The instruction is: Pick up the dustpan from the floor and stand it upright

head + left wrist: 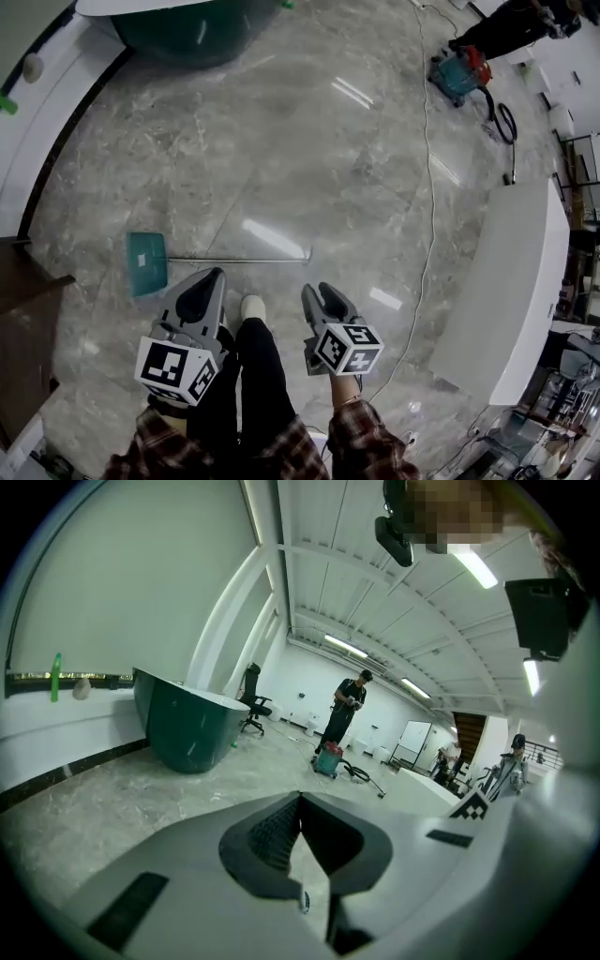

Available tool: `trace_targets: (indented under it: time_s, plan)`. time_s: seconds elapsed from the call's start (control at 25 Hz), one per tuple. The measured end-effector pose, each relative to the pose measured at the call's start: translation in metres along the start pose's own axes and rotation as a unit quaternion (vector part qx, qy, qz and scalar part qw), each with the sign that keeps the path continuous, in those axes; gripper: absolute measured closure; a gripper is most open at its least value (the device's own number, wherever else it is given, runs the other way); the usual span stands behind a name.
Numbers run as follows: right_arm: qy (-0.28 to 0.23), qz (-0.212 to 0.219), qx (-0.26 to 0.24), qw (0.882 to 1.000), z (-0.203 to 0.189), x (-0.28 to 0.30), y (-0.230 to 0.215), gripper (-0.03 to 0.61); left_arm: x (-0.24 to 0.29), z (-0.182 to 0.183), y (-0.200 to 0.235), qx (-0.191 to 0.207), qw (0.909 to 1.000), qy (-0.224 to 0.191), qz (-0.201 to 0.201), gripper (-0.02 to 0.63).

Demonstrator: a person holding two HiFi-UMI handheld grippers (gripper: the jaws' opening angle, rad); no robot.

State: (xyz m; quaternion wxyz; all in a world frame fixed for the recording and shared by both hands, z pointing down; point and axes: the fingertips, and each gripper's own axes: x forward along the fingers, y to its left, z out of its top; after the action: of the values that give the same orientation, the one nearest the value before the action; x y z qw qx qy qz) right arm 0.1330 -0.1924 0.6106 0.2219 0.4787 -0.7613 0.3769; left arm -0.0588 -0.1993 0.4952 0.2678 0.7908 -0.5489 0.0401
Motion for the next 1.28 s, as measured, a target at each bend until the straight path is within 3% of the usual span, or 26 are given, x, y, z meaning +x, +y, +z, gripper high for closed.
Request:
trace_targets:
  time_s: [0.36, 0.64, 0.88, 1.04, 1.28]
  plan:
    - [0.028, -0.068, 0.059, 0.996, -0.106, 0.092, -0.113, 0.442, 0.068, -0.122, 0.035, 0.01, 0.9996, 0.023, -0.01, 0.603]
    - [0.038, -0.101, 0.026, 0.994, -0.175, 0.17, -0.189, 0.442, 0.128, -0.205, 0.069, 0.013, 0.9991, 0.028, -0.028, 0.603]
    - [0.053, -0.118, 0.034, 0.991, -0.224, 0.24, -0.245, 0.439, 0.182, -0.245, 0.101, 0.035, 0.9985, 0.011, -0.039, 0.603]
    - [0.066, -0.151, 0.014, 0.986, -0.253, 0.277, -0.286, 0.436, 0.205, -0.265, 0.118, 0.037, 0.9985, 0.001, -0.04, 0.603]
    - [0.06, -0.168, 0.016, 0.984, -0.276, 0.32, -0.333, 0.436, 0.234, -0.287, 0.141, 0.04, 0.9984, -0.014, -0.037, 0.603]
